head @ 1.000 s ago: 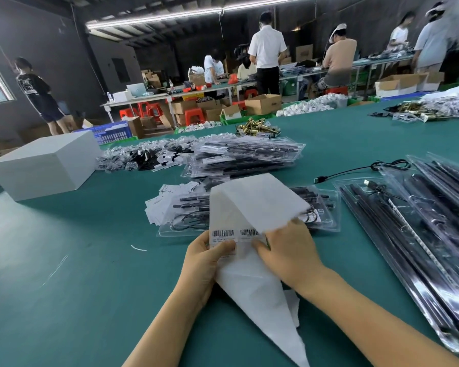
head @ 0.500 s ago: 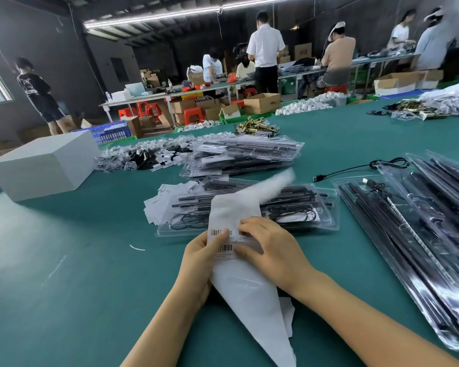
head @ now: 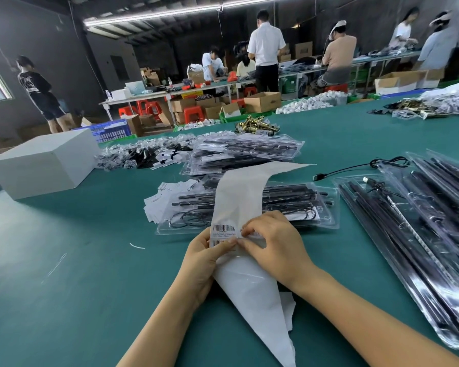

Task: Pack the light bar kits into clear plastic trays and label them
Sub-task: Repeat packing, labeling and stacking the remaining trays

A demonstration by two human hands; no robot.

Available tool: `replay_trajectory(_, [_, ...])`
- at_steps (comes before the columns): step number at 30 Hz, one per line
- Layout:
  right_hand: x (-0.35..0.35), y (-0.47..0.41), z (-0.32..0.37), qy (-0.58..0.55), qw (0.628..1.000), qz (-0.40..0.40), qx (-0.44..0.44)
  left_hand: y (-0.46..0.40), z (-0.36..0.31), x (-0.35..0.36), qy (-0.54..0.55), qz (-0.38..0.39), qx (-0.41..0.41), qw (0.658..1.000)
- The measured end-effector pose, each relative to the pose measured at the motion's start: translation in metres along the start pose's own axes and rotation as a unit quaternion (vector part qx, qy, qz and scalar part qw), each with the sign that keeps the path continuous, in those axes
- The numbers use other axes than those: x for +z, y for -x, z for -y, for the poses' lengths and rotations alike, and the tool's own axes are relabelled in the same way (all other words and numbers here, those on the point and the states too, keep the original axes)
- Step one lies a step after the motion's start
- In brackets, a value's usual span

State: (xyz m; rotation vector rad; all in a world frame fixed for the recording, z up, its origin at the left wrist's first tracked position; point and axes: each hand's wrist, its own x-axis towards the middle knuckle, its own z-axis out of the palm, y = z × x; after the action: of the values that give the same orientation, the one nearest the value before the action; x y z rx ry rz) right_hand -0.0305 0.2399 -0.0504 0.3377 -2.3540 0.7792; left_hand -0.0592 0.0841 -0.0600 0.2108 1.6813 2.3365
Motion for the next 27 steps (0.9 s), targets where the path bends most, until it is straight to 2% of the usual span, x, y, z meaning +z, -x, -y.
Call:
replay_trajectory(4, [0.0, 0.0, 0.0, -0.073, 0.994, 0.009, 0.087, 0.001, -0.001, 0.0, 0.004, 0.003, 0.001, 1.0])
replay_trajectory(9, [-0.004, -0.003, 0.003, -0.217, 0.955, 0.036, 0.2, 0.001, -0.002, 0.0, 0.001, 0.008, 0.006, 1.0])
replay_trajectory(12, [-0.005, -0.004, 0.005, -0.313, 0.914, 0.052, 0.254, 0.0, -0.001, 0.001, -0.003, 0.008, 0.008, 1.0])
replay_trajectory(16, [-0.006, -0.005, 0.005, -0.428, 0.836, 0.055, 0.338, 0.0, 0.0, 0.001, -0.011, 0.011, 0.009, 1.0])
replay_trajectory(21, [-0.008, -0.008, 0.005, -0.467, 0.793, 0.061, 0.388, 0.002, -0.001, 0.003, -0.033, 0.01, 0.024, 0.999])
replay_trajectory(24, [-0.01, -0.011, 0.002, -0.467, 0.784, 0.034, 0.407, 0.003, 0.0, 0.004, -0.048, -0.008, 0.03, 0.998])
replay_trajectory(27, [-0.014, -0.012, 0.0, -0.452, 0.806, 0.015, 0.382, 0.003, 0.001, 0.004, -0.068, -0.025, 0.034, 0.997])
